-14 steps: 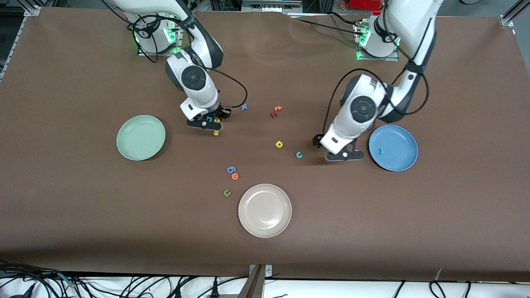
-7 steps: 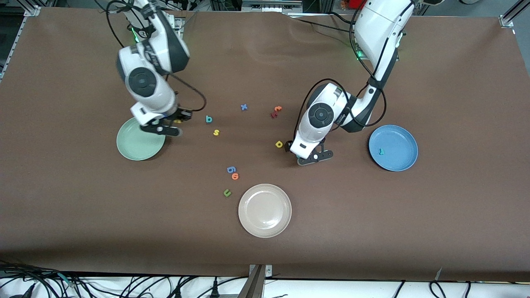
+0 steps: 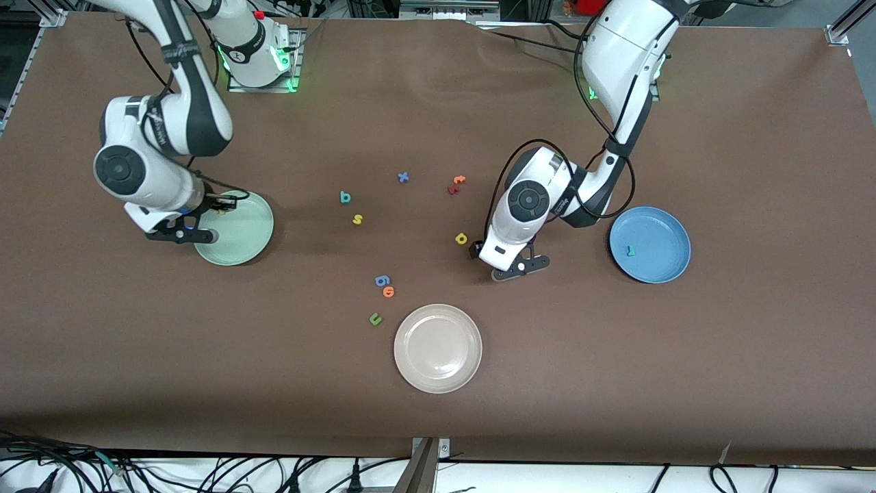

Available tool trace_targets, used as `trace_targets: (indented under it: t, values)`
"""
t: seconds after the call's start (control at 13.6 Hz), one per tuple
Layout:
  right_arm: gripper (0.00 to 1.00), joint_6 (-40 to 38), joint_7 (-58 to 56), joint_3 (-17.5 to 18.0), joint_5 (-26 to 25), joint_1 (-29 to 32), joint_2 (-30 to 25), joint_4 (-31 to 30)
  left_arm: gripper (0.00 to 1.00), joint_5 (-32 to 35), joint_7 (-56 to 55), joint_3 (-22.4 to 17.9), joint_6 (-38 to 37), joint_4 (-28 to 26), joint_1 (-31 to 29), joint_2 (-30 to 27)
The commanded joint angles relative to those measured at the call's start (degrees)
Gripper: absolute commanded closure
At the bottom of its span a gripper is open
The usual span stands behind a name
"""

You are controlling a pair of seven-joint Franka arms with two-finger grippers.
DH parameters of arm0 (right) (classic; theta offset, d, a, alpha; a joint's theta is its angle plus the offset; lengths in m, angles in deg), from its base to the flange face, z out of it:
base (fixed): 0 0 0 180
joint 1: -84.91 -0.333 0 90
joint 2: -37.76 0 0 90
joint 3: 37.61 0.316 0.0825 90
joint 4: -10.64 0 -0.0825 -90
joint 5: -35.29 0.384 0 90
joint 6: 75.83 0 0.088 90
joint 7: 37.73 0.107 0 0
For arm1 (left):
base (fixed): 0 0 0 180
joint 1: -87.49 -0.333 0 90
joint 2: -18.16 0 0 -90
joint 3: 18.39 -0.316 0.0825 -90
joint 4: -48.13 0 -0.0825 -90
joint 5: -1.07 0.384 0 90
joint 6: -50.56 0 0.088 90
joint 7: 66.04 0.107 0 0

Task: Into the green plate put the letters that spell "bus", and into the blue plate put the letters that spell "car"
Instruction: 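Drop yellow u on the green plate while the left gripper reaches teal c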

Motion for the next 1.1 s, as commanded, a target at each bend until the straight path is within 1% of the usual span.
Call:
trace_targets:
  t: [0.0,0.07,0.15,0.22,0.51,0.66,0.73,0.81,0.88,1.03]
  values:
    - [1.0,2.46,-4.99,0.09,-0.22,2.74,4.23,0.3,0.06,-1.21,-0.24,-0.38,-0.91,2.17,0.49,1.47]
    - [1.0,3.07,-6.13,0.09,-0.22,3.19,5.55,0.38,0.12,-1.21,-0.24,-0.38,-0.91,2.17,0.49,1.55]
    - [1.0,4.04,-7.36,0.09,0.04,3.37,7.22,0.47,0.21,-1.21,-0.24,-0.38,-0.91,2.08,0.58,1.56]
    - [1.0,5.44,-7.89,0.09,0.13,3.89,8.37,0.47,0.37,-1.21,-0.24,-0.38,-0.91,2.08,0.67,1.56]
    - [1.0,7.56,-8.16,0.18,0.13,4.07,11.62,0.47,0.62,-1.12,-0.24,-0.38,-0.73,2.08,0.93,1.56]
    - [0.9,8.09,-8.16,0.18,0.22,4.07,11.98,0.38,0.75,-1.12,-0.24,-0.38,-0.64,2.17,0.93,1.56]
    - [0.75,8.09,-8.16,0.18,0.22,3.98,12.07,0.38,0.8,-1.12,-0.24,-0.38,-0.73,2.08,0.93,1.56]
    - [0.41,8.09,-8.16,0.18,0.22,3.98,12.07,0.38,0.85,-1.12,-0.24,-0.38,-0.64,2.17,0.93,1.56]
    - [0.17,8.09,-8.07,0.26,0.48,3.98,11.89,0.38,0.88,-1.12,-0.24,-0.38,-0.73,2.17,0.93,1.56]
    - [0.07,7.57,-7.64,0.35,0.74,3.98,10.58,0.73,0.89,-1.12,-0.24,-0.38,-0.64,2.17,0.93,1.56]
